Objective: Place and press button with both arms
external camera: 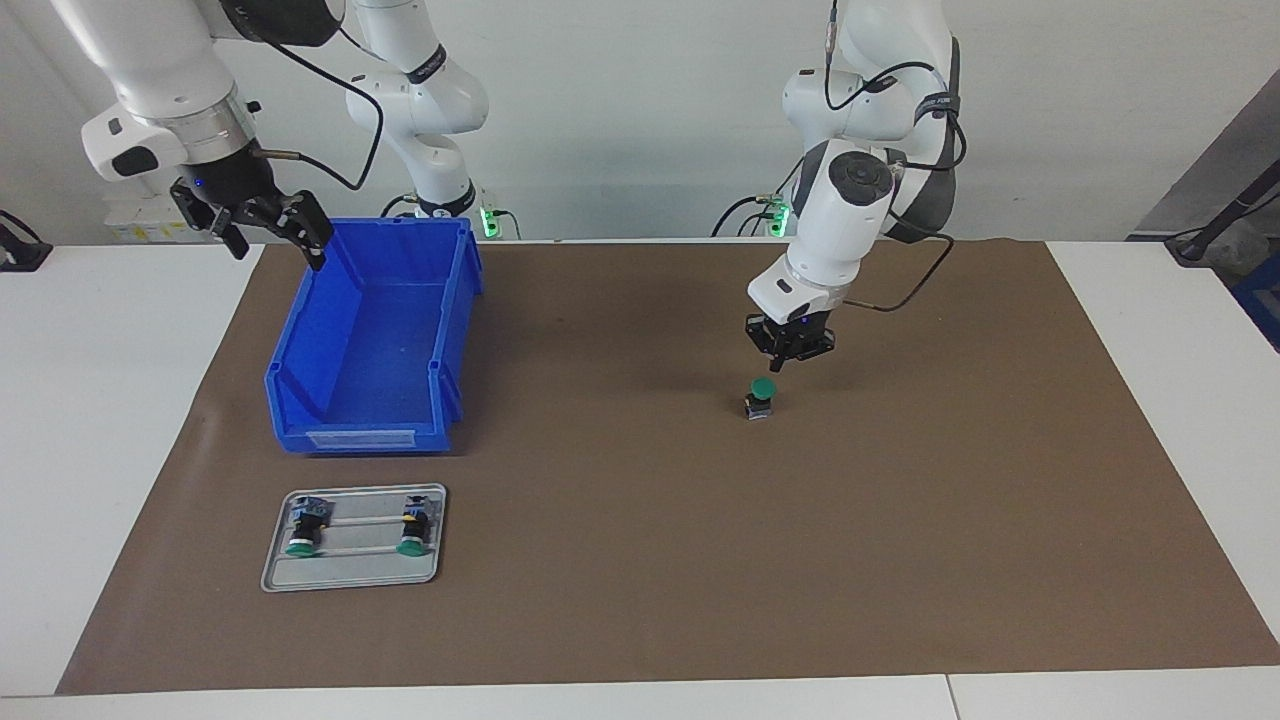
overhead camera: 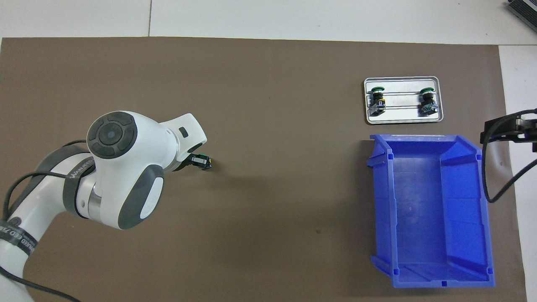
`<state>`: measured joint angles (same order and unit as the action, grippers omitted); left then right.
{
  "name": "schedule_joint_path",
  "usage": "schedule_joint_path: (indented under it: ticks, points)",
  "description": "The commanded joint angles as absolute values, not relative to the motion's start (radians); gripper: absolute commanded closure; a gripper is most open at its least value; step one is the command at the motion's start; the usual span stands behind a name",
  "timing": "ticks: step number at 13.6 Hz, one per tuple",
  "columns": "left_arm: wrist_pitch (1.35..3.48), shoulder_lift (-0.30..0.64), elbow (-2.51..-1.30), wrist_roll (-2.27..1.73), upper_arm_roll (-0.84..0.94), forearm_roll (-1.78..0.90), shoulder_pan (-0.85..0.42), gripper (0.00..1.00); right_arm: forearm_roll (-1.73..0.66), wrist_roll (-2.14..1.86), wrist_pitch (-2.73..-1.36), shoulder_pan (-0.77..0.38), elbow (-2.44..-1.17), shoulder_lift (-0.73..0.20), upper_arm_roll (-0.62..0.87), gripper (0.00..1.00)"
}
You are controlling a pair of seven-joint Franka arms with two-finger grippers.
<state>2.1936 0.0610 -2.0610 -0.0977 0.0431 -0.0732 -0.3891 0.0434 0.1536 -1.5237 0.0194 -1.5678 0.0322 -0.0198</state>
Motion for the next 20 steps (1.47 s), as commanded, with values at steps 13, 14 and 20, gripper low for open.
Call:
schedule_joint_path:
  ticks: [13, 14, 20]
  points:
    - [2.428, 0.124, -2.187, -0.179, 0.035, -0.052, -0.428, 1.00, 0.018, 0.133, -1.508, 0.029, -1.575, 0.049, -0.015, 0.00]
    - [2.453, 0.129, -2.201, -0.179, 0.035, -0.052, -0.428, 1.00, 0.018, 0.133, -1.508, 0.029, -1.575, 0.049, -0.015, 0.00]
    - [2.230, 0.132, -2.015, -0.173, 0.029, -0.052, -0.413, 1.00, 0.018, 0.133, -1.508, 0.029, -1.575, 0.049, -0.015, 0.00]
